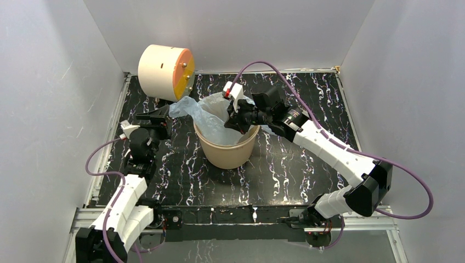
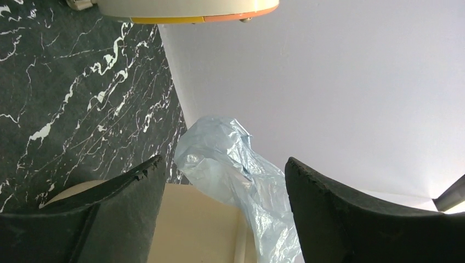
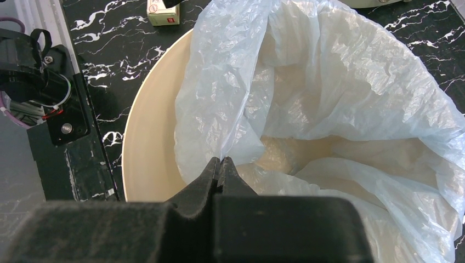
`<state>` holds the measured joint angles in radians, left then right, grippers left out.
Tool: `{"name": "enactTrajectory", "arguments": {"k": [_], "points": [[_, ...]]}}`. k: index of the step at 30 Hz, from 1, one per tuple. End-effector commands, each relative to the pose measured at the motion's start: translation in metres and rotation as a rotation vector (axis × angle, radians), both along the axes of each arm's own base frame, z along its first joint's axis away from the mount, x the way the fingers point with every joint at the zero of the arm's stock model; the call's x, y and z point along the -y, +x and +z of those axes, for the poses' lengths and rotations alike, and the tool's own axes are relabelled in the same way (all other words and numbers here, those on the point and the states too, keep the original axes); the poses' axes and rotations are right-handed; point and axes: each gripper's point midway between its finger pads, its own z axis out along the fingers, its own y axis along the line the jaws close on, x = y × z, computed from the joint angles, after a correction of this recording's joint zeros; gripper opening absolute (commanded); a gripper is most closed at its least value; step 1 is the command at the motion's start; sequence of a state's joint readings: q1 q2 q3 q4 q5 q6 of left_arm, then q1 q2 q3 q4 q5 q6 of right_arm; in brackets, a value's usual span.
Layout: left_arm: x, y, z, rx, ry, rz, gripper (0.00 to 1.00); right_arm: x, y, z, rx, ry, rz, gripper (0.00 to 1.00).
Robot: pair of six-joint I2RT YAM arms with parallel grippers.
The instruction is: Put the trash bags into the trash bin
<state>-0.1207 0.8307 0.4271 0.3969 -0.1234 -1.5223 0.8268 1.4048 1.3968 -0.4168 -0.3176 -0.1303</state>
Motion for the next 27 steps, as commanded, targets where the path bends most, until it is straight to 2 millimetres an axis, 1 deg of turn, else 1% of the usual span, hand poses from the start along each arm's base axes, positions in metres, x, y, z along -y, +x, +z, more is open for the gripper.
{"name": "enactTrajectory", "arguments": {"k": [1,3,4,5,10,12,15,23,27], "points": [[0.007,0.010,0.010,0.004,-0.054,-0.029,0.75,-0.004,-0.004,0.025,0.038,0.068,0.015,0.00],[0.015,0.016,0.004,-0.031,-0.057,-0.070,0.75,-0.003,-0.004,0.024,0.039,0.068,0.014,0.00],[0.018,0.019,0.004,-0.026,-0.061,-0.085,0.74,-0.003,-0.004,0.025,0.040,0.070,0.014,0.00],[0.020,0.021,0.004,-0.014,-0.069,-0.094,0.69,-0.003,-0.004,0.025,0.039,0.069,0.012,0.00],[0.017,0.026,-0.001,-0.014,-0.072,-0.069,0.58,-0.002,-0.006,0.026,0.039,0.072,0.016,0.00],[0.016,0.028,0.002,0.001,-0.067,-0.068,0.50,-0.002,-0.007,0.026,0.037,0.070,0.017,0.00],[0.018,0.030,-0.001,0.000,-0.058,-0.075,0.35,-0.002,-0.009,0.025,0.029,0.071,0.031,0.00],[0.018,0.031,-0.024,-0.042,-0.022,-0.081,0.00,-0.001,-0.025,0.024,-0.017,0.082,0.079,0.00],[0.021,0.029,-0.040,-0.068,0.023,-0.107,0.00,0.000,-0.042,0.025,-0.052,0.095,0.146,0.00]]}}
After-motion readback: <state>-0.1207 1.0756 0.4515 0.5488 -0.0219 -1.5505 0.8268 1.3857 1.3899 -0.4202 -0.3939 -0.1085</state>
